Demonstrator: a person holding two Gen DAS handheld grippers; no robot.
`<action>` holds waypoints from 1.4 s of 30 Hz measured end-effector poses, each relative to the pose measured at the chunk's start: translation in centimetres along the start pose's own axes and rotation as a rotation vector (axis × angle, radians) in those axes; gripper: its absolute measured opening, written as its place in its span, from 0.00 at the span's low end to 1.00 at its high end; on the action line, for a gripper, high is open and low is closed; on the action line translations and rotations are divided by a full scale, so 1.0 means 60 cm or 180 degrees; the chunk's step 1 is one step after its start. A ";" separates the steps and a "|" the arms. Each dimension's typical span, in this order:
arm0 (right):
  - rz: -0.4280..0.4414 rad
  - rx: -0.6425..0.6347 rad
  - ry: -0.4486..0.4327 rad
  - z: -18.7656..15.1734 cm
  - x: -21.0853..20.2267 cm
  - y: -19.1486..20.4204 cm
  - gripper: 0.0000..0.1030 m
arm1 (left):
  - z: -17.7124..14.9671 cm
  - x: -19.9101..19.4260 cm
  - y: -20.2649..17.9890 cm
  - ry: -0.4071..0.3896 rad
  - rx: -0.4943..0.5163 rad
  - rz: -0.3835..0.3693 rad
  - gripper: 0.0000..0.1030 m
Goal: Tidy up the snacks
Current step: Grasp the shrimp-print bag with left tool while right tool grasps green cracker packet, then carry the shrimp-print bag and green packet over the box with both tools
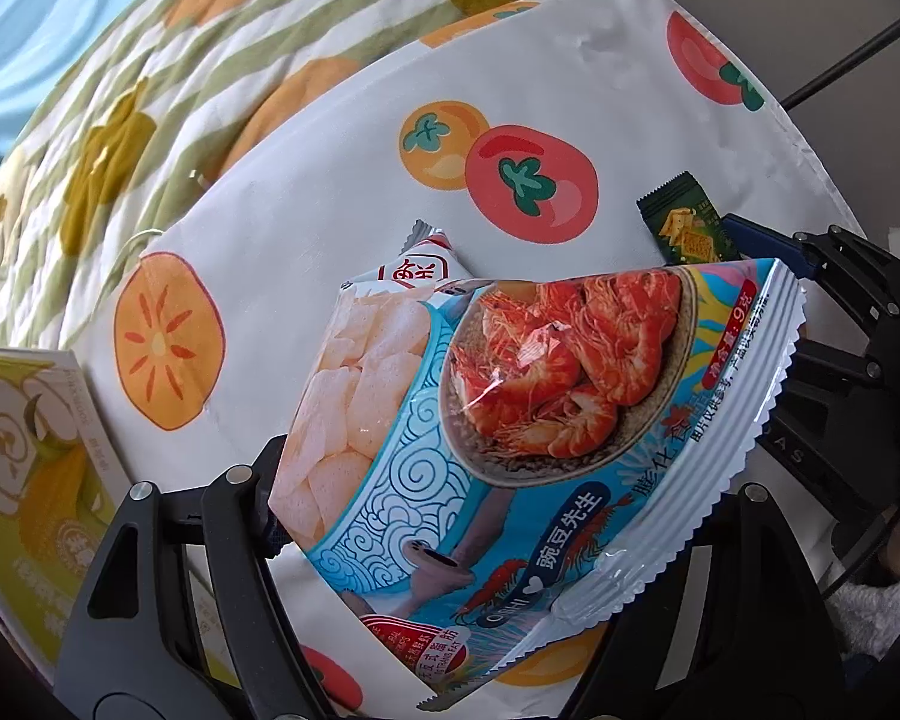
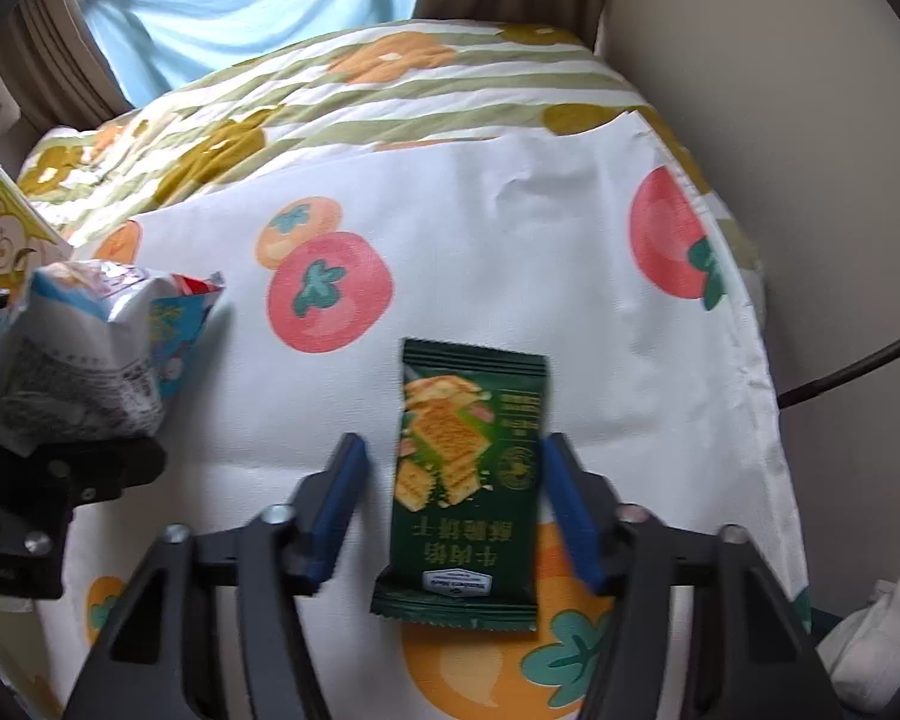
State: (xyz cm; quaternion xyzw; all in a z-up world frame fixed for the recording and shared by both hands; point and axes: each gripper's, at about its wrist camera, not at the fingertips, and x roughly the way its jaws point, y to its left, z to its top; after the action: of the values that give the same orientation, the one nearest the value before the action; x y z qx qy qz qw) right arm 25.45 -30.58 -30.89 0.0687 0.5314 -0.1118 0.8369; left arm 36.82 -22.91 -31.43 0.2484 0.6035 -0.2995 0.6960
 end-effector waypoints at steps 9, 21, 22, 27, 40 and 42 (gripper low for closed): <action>0.0143 0.0050 -0.0069 0.004 -0.036 -0.010 0.39 | -0.021 -0.060 -0.003 -0.0234 -0.0185 0.0004 0.67; 0.0542 -0.0319 -0.0578 0.050 -0.213 0.029 0.39 | -0.081 -0.277 0.028 -0.0973 -0.0746 0.0228 0.67; 0.0607 -0.0387 -0.0628 0.058 -0.232 0.040 0.39 | -0.091 -0.299 0.039 -0.1037 -0.0816 0.0264 0.67; 0.0890 -0.0630 -0.0828 0.077 -0.294 0.095 0.39 | -0.150 -0.376 0.095 -0.1279 -0.1120 0.0508 0.67; 0.1405 -0.0924 -0.0876 0.059 -0.336 0.306 0.39 | -0.284 -0.359 0.263 -0.1106 -0.1409 0.0655 0.67; 0.1430 -0.0868 -0.0809 0.053 -0.327 0.331 0.39 | -0.291 -0.344 0.285 -0.1066 -0.1413 0.0490 0.70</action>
State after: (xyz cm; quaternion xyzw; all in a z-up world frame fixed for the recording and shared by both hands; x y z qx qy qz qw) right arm 25.37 -9.94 -11.88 0.0570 0.4039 0.1411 0.9020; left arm 35.10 3.74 -13.88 0.0821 0.5102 -0.1432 0.8441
